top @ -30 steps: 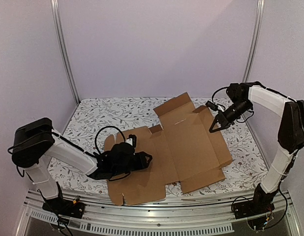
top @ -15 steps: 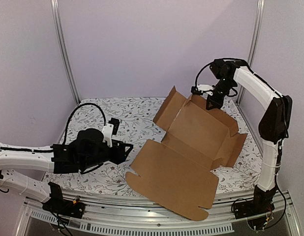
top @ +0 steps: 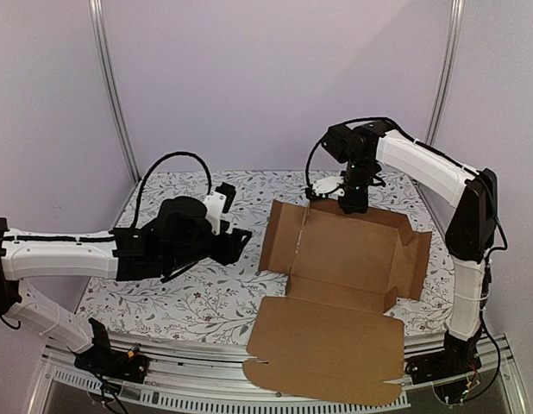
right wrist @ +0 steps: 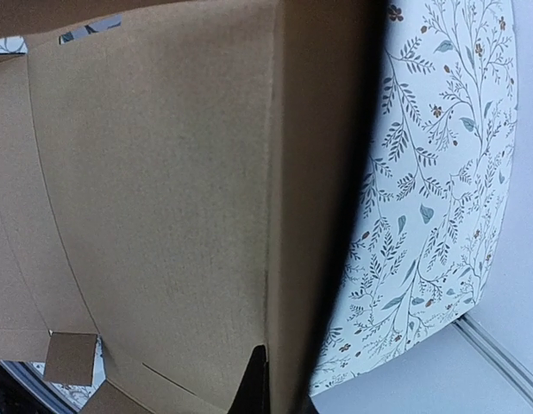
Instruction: Fold the paper box
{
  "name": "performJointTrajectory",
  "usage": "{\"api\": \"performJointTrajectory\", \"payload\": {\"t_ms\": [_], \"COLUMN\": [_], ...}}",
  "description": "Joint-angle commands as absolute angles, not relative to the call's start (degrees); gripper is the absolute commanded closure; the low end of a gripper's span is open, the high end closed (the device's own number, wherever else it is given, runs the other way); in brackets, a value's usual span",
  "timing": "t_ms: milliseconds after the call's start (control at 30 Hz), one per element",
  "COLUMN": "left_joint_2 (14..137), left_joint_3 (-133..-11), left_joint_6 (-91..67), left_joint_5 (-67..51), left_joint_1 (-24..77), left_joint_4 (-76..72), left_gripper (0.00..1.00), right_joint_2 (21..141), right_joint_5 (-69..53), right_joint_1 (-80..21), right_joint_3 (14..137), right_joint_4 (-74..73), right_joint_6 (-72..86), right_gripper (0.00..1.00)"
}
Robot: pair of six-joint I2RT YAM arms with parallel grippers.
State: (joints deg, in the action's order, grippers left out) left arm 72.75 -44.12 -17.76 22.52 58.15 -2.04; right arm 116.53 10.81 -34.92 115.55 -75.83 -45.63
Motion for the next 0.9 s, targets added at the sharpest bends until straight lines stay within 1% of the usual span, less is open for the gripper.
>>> {"api": "performJointTrajectory", "payload": {"t_ms": [0,100,267,333,367,433,533,667,733,767,867], "left_joint_2": [81.35,85.83,91.65,93.41,94.38,96.33,98.27,99.54,99.41,99.01,96.83], "left_joint_3": [-53.28,-56.71,-61.30,-61.98,-62.48,-63.39,-64.49,-64.22,-63.64,-62.93,-59.79], "left_joint_6": [-16.57,-18.63,-21.24,-21.34,-21.39,-20.86,-19.88,-19.21,-19.62,-19.68,-20.11], "left_joint_5": [19.00,14.23,17.65,16.44,15.45,13.32,11.60,10.27,10.66,10.97,11.99], "left_joint_1": [56.80,56.06,55.56,54.78,54.42,53.99,53.88,53.88,53.88,53.90,53.88], "left_joint_4": [4.34,4.58,6.82,5.72,5.24,4.05,2.11,-1.88,-2.76,-3.31,-5.83], "left_gripper": [0.37,0.37,0.38,0.40,0.42,0.51,0.70,0.92,0.97,0.98,1.00], "right_joint_2": [113.48,113.25,112.73,112.45,112.42,112.28,112.31,112.20,112.00,111.65,110.36], "right_joint_5": [14.39,14.56,14.47,14.08,13.80,13.22,12.82,10.48,9.75,9.18,6.43], "right_joint_1": [-36.06,-36.38,-36.66,-36.70,-36.73,-36.92,-37.06,-37.05,-37.01,-36.74,-35.19], "right_joint_3": [115.16,115.01,114.95,115.01,115.00,115.08,115.09,114.94,114.42,113.79,112.54], "right_joint_4": [-74.92,-74.96,-74.58,-74.52,-74.53,-74.61,-74.74,-75.54,-75.62,-75.41,-74.95], "right_joint_6": [-43.54,-42.86,-42.80,-42.76,-42.68,-42.40,-41.89,-40.68,-40.06,-40.01,-39.91], "right_gripper": [1.00,1.00,1.00,1.00,1.00,1.00,1.00,1.00,0.99,0.97,0.92]}}
